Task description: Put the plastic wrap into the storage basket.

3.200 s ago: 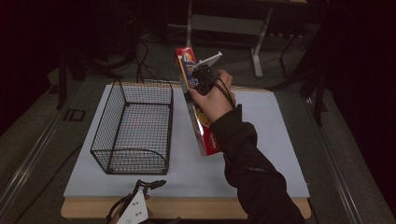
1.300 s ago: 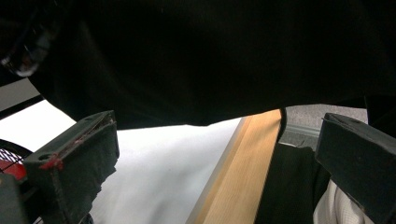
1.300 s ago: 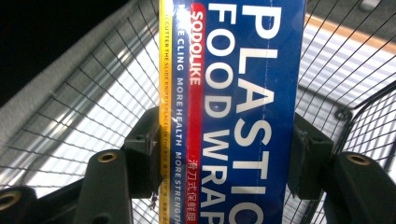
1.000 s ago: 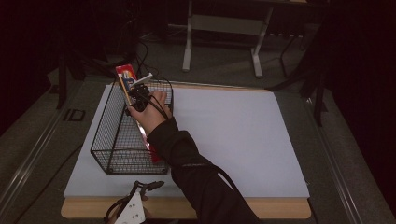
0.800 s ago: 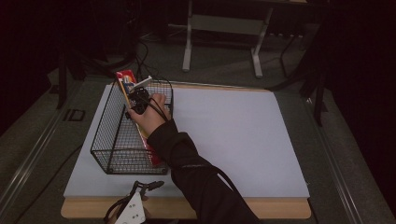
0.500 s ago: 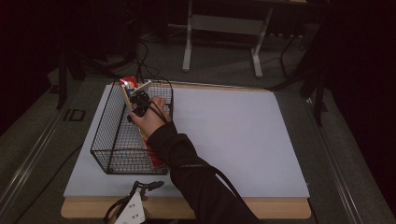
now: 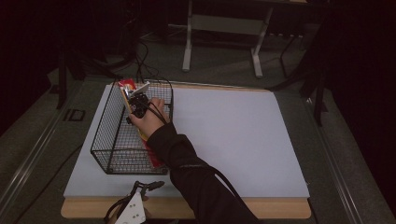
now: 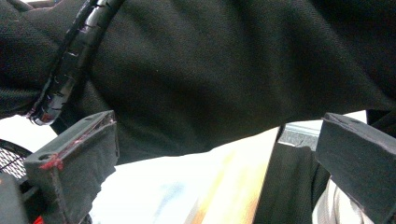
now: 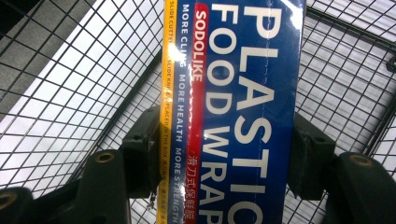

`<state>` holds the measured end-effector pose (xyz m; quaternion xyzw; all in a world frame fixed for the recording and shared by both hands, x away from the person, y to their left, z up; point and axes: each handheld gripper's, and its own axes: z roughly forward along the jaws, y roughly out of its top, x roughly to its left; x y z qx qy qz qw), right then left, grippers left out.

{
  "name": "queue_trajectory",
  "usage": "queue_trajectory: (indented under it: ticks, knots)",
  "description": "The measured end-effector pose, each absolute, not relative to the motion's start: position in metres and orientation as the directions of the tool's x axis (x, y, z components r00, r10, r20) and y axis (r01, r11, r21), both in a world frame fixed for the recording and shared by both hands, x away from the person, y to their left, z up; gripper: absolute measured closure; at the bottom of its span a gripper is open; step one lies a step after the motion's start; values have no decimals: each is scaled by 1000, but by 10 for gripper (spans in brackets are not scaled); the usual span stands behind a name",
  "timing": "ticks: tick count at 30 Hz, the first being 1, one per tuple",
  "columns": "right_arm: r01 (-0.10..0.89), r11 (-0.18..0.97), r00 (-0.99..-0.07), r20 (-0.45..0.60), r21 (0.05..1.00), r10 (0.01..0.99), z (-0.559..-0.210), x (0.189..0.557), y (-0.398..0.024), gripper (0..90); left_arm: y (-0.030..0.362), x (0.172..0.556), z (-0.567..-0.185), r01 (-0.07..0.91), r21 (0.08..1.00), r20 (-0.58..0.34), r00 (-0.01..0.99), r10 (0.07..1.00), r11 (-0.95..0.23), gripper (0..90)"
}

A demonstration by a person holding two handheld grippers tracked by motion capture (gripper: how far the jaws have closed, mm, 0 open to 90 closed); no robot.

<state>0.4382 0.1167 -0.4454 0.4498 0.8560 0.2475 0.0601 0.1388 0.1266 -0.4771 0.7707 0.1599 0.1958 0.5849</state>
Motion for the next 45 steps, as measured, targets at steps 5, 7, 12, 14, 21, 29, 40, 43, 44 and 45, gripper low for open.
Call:
queue_trajectory:
  ticks: [5, 7, 12, 14, 21, 29, 40, 43, 44, 45]
  knots:
    - [740, 475, -598, 142, 477, 789, -442, 440, 114, 364, 127, 139, -477, 20, 964, 112, 872, 476, -264, 1]
    - [733, 477, -606, 148, 484, 781, -440, 440, 112, 351, 127, 139, -477, 19, 964, 113, 872, 476, -265, 1]
    - [712, 487, -622, 132, 506, 772, -434, 437, 109, 348, 126, 139, -478, 19, 963, 116, 872, 475, -270, 1]
    - [697, 493, -629, 115, 520, 768, -430, 435, 107, 347, 126, 139, -478, 20, 962, 116, 872, 475, -272, 1]
    - [671, 471, -633, 112, 573, 766, -413, 434, 87, 344, 125, 140, -479, 24, 961, 114, 873, 475, -275, 1]
    - [624, 474, -664, 103, 621, 741, -394, 426, 69, 327, 124, 140, -479, 27, 960, 113, 872, 476, -278, 1]
    - [594, 444, -669, 106, 671, 736, -373, 415, 37, 322, 123, 142, -481, 32, 958, 114, 869, 481, -284, 1]
    - [588, 439, -663, 94, 680, 743, -370, 412, 20, 322, 123, 141, -481, 31, 959, 113, 869, 481, -282, 1]
    - [588, 439, -663, 94, 680, 743, -370, 412, 20, 322, 123, 141, -481, 31, 959, 113, 869, 481, -282, 1]
    - [582, 436, -662, 88, 687, 745, -369, 411, 11, 322, 123, 142, -481, 34, 959, 111, 869, 482, -282, 1]
